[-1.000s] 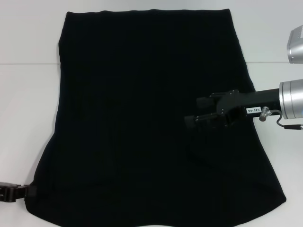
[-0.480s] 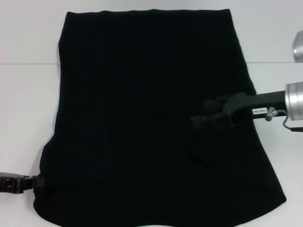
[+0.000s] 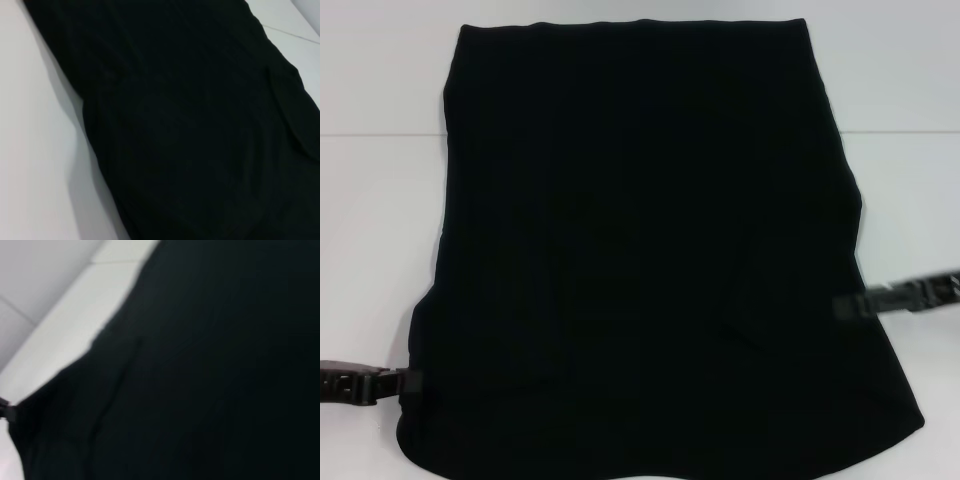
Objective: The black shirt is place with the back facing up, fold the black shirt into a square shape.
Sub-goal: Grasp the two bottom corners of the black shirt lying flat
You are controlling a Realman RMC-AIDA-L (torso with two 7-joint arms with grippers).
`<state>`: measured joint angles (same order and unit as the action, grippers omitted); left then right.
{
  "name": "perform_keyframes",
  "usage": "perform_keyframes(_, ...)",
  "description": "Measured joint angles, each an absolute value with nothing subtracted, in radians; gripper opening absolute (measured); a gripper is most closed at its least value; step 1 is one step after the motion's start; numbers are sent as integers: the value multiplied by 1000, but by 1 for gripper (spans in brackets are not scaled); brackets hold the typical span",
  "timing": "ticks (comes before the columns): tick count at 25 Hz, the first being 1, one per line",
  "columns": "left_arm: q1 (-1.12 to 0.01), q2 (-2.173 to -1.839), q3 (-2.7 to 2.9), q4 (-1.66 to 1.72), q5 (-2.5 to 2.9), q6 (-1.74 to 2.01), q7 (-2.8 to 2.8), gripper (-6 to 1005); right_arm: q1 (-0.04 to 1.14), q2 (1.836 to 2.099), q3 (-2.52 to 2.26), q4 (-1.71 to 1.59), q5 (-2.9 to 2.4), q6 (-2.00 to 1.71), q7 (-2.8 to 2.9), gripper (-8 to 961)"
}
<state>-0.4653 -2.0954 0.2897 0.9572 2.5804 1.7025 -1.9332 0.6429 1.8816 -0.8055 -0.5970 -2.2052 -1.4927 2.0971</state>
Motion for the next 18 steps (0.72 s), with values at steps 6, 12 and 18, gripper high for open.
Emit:
perform_keyframes(6,-473,-2095,290,944,2580,1695,-1926,-1,562,1852,-782,-594,-2243,-1494,2158,914)
perform_keyframes(12,-480,-2095,291,939,2580,1694,-1921,-2,521,1852,-754,-584,-2244,-1524,2146,914)
perform_keyframes(18,-483,-2093,291,935,2580,1694,-1918,-2,517,1868,-759,-576,-2276,-1549,2138,915)
